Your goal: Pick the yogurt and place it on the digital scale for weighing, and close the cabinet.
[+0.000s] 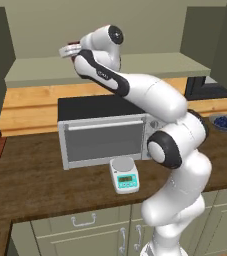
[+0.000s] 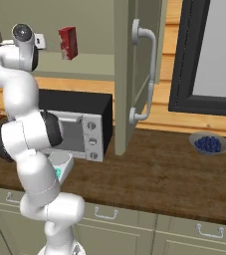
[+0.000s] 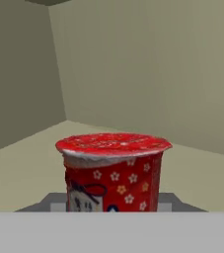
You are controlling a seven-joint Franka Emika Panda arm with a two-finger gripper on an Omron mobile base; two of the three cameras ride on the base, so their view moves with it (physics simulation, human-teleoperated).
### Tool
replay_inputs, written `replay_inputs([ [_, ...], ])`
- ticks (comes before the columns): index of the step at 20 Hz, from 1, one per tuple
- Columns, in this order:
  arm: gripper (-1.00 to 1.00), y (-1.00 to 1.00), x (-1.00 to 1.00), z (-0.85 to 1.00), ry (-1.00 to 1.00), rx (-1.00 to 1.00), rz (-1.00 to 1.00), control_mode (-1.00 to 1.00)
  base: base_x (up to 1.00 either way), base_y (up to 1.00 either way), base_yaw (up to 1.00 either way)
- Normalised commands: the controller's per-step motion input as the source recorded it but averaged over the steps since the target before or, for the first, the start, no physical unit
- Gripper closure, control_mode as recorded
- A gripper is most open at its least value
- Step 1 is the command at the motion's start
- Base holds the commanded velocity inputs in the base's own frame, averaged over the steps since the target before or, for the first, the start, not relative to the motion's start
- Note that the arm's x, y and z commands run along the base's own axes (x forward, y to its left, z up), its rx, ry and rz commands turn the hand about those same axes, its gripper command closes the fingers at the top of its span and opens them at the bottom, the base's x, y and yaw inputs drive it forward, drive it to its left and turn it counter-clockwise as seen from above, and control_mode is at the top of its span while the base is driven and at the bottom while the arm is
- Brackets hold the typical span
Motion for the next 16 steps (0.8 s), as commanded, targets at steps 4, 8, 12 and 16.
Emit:
replay_inputs([
  [4,1.00,-0.44,-1.00,-0.01,-0.22,0.27,0.00,-1.00,0.00,0.00,0.00],
  [8,1.00,-0.61,-1.00,0.28,-0.15,0.22,0.00,-1.00,0.00,0.00,0.00],
  [12,1.00,-0.79,-1.00,0.72,0.02,0.15,0.03,-1.00,0.00,0.00,0.00],
  [16,1.00,-0.83,-1.00,0.01,-0.03,0.02,0.17,-1.00,0.00,0.00,0.00],
])
